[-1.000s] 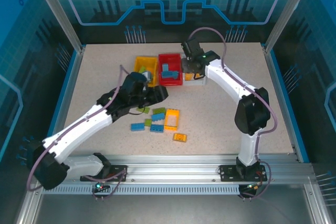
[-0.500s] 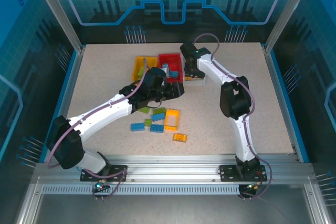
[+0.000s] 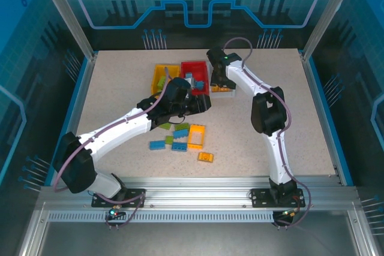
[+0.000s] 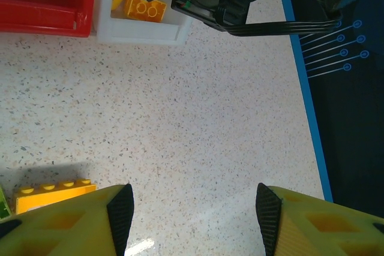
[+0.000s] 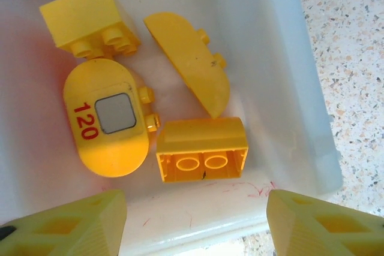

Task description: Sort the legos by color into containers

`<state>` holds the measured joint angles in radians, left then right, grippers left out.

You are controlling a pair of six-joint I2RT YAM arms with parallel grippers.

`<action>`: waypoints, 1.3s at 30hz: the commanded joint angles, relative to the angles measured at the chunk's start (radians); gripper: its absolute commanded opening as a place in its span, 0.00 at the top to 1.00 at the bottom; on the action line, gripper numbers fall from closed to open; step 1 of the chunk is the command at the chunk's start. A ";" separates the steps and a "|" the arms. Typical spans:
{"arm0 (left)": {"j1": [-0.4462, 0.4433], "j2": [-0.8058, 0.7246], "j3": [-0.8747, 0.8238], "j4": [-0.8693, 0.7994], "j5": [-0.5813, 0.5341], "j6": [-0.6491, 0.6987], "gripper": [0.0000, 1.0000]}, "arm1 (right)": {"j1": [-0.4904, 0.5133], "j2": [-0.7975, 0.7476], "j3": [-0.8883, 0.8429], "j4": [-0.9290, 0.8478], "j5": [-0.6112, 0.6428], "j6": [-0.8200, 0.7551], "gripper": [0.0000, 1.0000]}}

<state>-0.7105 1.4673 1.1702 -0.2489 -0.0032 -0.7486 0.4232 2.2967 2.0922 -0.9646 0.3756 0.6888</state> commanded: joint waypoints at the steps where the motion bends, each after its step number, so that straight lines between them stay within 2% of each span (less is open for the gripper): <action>1: -0.017 -0.073 0.005 0.004 -0.076 0.037 0.40 | 0.024 -0.128 -0.021 0.015 0.020 0.015 0.37; 5: -0.021 -0.182 -0.060 -0.053 -0.193 0.000 0.40 | 0.041 -0.252 -0.107 0.060 0.039 0.022 0.39; 10: -0.002 -0.273 -0.089 -0.283 -0.280 -0.039 0.37 | 0.108 -0.527 -0.395 0.288 0.005 -0.077 0.39; 11: 0.019 -0.284 -0.098 -0.316 -0.266 -0.063 0.37 | 0.128 -0.583 -0.462 0.347 -0.019 -0.112 0.38; 14: 0.151 -0.299 -0.166 -0.379 -0.132 -0.156 0.37 | 0.228 -0.743 -0.668 0.526 -0.112 -0.254 0.38; 16: 0.225 -0.293 -0.216 -0.378 -0.078 -0.199 0.39 | 0.294 -0.819 -0.781 0.623 -0.270 -0.370 0.36; 20: 0.283 -0.197 -0.210 -0.408 -0.091 -0.316 0.39 | 0.420 -0.884 -0.875 0.625 -0.348 -0.500 0.31; 22: 0.288 -0.113 -0.170 -0.460 -0.109 -0.439 0.39 | 0.457 -0.901 -0.895 0.606 -0.342 -0.518 0.30; 29: 0.299 0.141 0.010 -0.622 -0.095 -0.719 0.39 | 0.482 -0.959 -0.919 0.578 -0.303 -0.494 0.29; 35: 0.321 0.272 0.093 -0.666 -0.105 -0.812 0.38 | 0.508 -0.974 -0.934 0.560 -0.301 -0.482 0.29; 39: 0.335 0.322 0.070 -0.617 -0.067 -0.852 0.36 | 0.508 -0.996 -0.966 0.586 -0.340 -0.465 0.26</action>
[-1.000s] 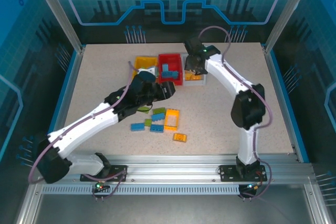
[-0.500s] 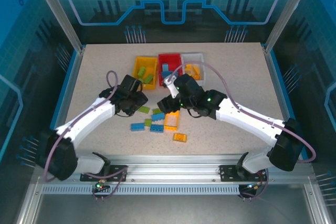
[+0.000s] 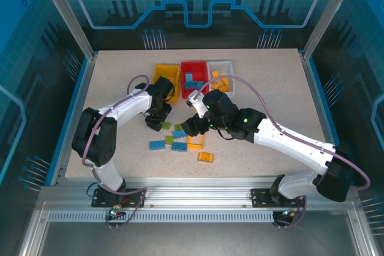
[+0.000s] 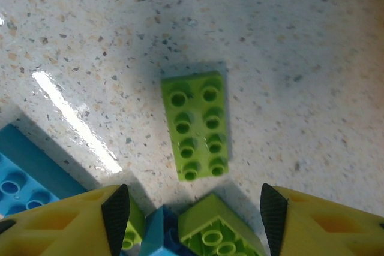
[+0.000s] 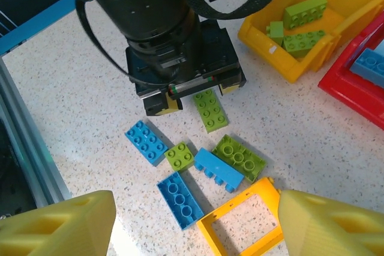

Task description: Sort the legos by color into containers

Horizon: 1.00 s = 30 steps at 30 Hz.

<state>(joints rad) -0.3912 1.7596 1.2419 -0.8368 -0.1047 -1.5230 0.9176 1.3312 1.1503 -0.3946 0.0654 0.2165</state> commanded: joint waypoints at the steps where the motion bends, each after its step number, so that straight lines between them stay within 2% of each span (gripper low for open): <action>1: 0.020 0.042 -0.012 -0.007 0.047 -0.088 0.36 | 0.014 -0.038 -0.031 0.022 -0.038 0.009 0.25; 5: 0.031 0.074 -0.024 0.069 0.071 -0.104 0.36 | 0.014 -0.052 -0.043 0.036 -0.057 0.010 0.22; 11: 0.032 0.104 -0.024 0.071 0.074 -0.117 0.37 | 0.016 -0.051 -0.056 0.035 -0.061 0.024 0.22; 21: 0.034 0.130 -0.078 0.146 0.088 -0.131 0.47 | 0.017 -0.047 -0.053 0.034 -0.056 0.029 0.22; 30: 0.034 0.131 -0.110 0.184 0.073 -0.134 0.62 | 0.016 -0.042 -0.064 0.048 -0.067 0.044 0.22</action>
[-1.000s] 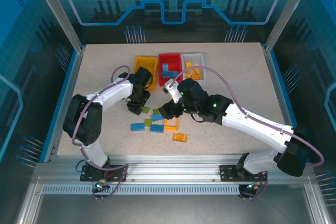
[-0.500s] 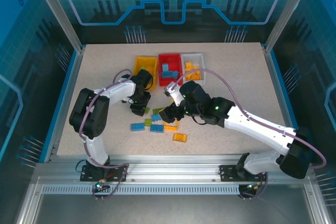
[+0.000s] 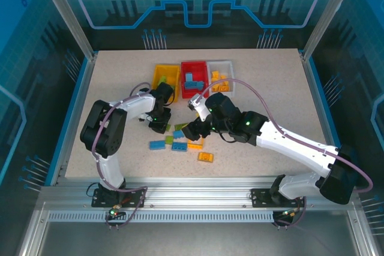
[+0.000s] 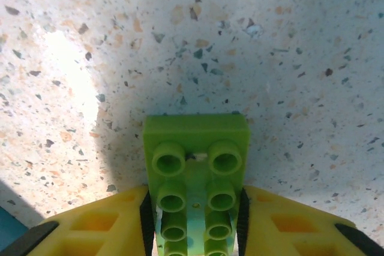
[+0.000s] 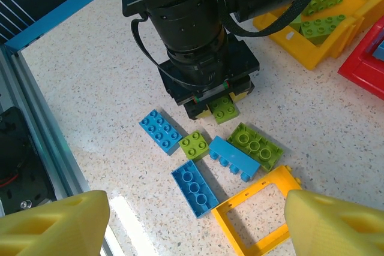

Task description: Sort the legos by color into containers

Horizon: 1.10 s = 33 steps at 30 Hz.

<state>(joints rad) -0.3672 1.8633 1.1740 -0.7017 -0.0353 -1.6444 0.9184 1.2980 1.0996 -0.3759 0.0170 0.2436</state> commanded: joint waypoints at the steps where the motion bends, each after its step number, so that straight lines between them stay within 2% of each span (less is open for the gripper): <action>1: 0.010 0.020 -0.045 0.052 -0.004 -0.009 0.63 | 0.016 -0.010 -0.016 0.031 -0.017 0.018 0.22; 5: 0.007 -0.036 -0.045 0.039 -0.041 0.016 0.66 | 0.015 -0.020 -0.018 0.032 -0.011 0.020 0.22; 8: -0.004 -0.102 -0.009 -0.017 -0.100 0.084 0.66 | 0.006 -0.031 -0.009 0.036 0.006 0.030 0.22; 15: 0.005 -0.151 0.152 -0.101 -0.210 0.408 0.66 | -0.053 -0.022 0.011 0.208 0.058 0.186 0.23; 21: 0.040 -0.029 0.389 -0.107 -0.216 0.713 0.66 | -0.080 0.109 0.136 0.279 0.091 0.293 0.23; 26: 0.088 0.153 0.636 -0.154 -0.174 0.889 0.65 | -0.108 0.192 0.224 0.272 0.088 0.312 0.23; 33: 0.138 0.374 0.929 -0.206 -0.109 1.096 0.65 | -0.153 0.246 0.236 0.312 0.030 0.368 0.23</action>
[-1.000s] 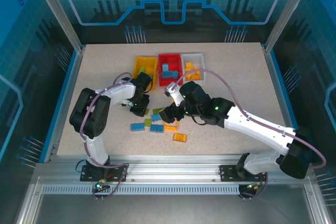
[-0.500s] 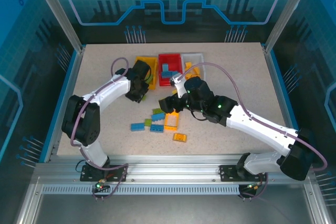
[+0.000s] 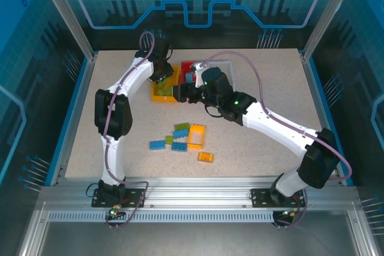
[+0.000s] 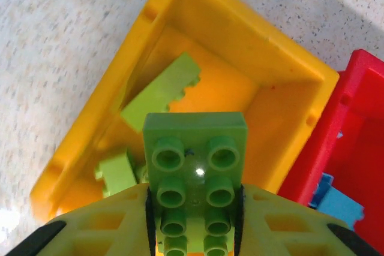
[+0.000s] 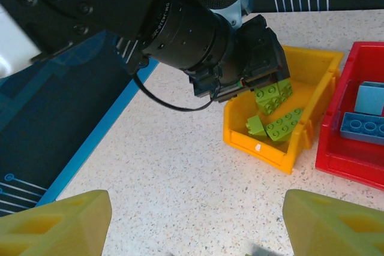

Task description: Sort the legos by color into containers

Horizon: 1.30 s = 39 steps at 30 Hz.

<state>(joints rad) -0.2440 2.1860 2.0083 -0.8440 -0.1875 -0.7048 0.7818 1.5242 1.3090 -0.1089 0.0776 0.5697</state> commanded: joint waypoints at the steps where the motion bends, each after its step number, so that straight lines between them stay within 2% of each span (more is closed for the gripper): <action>1: 0.017 0.073 0.120 -0.066 0.044 0.180 0.65 | -0.019 0.027 0.029 0.046 -0.036 0.043 0.23; 6: 0.026 0.169 0.213 -0.078 0.085 0.260 0.65 | -0.023 0.040 0.041 0.032 -0.045 0.048 0.23; 13: 0.025 0.199 0.183 -0.061 0.104 0.270 0.64 | -0.036 0.040 0.025 0.022 -0.047 0.059 0.23; 22: 0.025 0.156 0.172 -0.076 0.102 0.253 0.40 | -0.036 0.028 0.020 -0.015 -0.052 0.043 0.21; 27: 0.022 0.048 0.122 -0.059 0.112 0.224 0.42 | -0.036 -0.015 -0.013 -0.032 -0.032 0.019 0.22; 32: 0.008 -0.124 0.020 -0.016 0.108 0.169 0.45 | -0.029 -0.097 -0.090 -0.097 0.057 0.005 0.24; 36: -0.035 -0.331 -0.157 0.053 0.136 0.156 0.45 | 0.033 -0.154 -0.150 -0.256 0.165 0.028 0.25; 39: -0.097 -0.530 -0.383 0.162 0.175 0.148 0.45 | 0.109 -0.181 -0.218 -0.376 0.242 0.098 0.27</action>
<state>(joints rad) -0.2836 1.8027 1.7615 -0.7574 -0.0723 -0.5285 0.8272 1.3678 1.1511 -0.3103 0.2127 0.6090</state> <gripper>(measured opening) 0.550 0.736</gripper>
